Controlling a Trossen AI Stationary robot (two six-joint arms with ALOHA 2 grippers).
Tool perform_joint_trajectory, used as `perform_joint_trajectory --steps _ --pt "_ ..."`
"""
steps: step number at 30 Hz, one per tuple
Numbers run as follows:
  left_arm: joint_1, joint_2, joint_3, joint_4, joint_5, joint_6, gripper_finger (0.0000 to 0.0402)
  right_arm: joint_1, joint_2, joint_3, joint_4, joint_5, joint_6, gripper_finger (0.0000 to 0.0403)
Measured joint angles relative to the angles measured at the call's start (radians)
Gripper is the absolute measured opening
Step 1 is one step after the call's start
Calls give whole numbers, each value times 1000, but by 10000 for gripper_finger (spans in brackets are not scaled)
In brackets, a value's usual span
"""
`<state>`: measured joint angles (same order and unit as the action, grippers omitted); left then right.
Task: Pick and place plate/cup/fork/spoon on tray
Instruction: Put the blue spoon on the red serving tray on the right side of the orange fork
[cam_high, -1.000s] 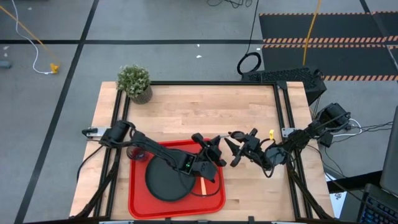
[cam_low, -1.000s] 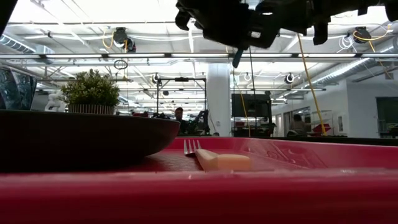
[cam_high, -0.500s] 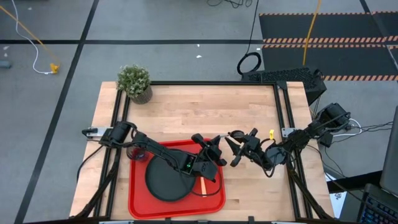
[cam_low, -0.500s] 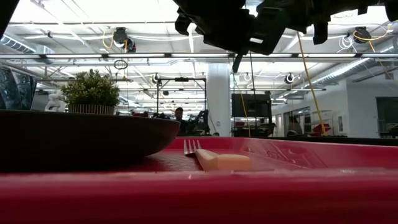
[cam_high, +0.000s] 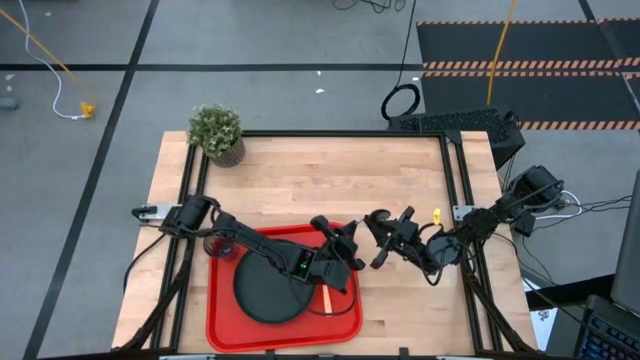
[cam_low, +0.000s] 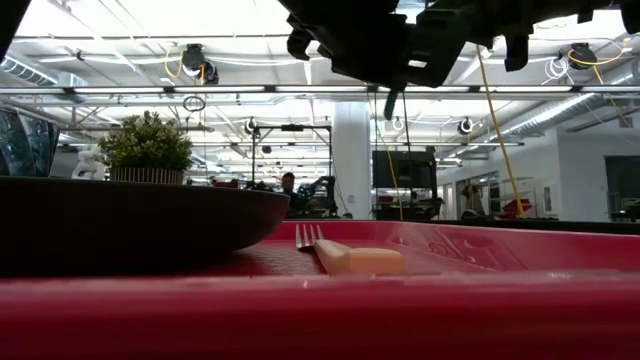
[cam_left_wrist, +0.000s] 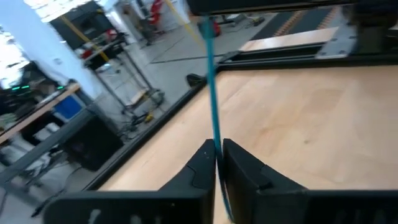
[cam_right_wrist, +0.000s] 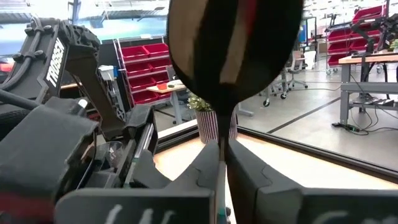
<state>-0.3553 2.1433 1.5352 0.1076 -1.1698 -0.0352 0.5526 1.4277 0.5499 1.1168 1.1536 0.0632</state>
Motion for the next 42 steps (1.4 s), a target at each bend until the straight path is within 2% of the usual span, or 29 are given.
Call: perform_joint_trajectory --steps 6,11,15,21,26,34,38,42 --pt "-21 -12 0 -18 111 -5 98 9 0 0 1 -3 4 3" --pt "-73 -95 1 -101 131 -25 165 18 0 0 33 5 4 3" --pt "-118 -192 2 -225 124 -57 194 25 0 0 37 2 60 3" --pt "-188 -335 2 -445 84 -172 199 51 0 11 -30 -1 173 2" --pt "-221 -434 2 -616 53 -262 200 80 -1 84 -252 -9 327 2" --pt "-253 -509 2 -740 97 -314 200 106 51 290 -719 -158 675 2" --pt "-281 -510 2 -780 105 -325 200 107 128 413 -845 -247 785 2" --pt "-328 -510 2 -893 100 -392 200 104 230 533 -964 -300 897 2"
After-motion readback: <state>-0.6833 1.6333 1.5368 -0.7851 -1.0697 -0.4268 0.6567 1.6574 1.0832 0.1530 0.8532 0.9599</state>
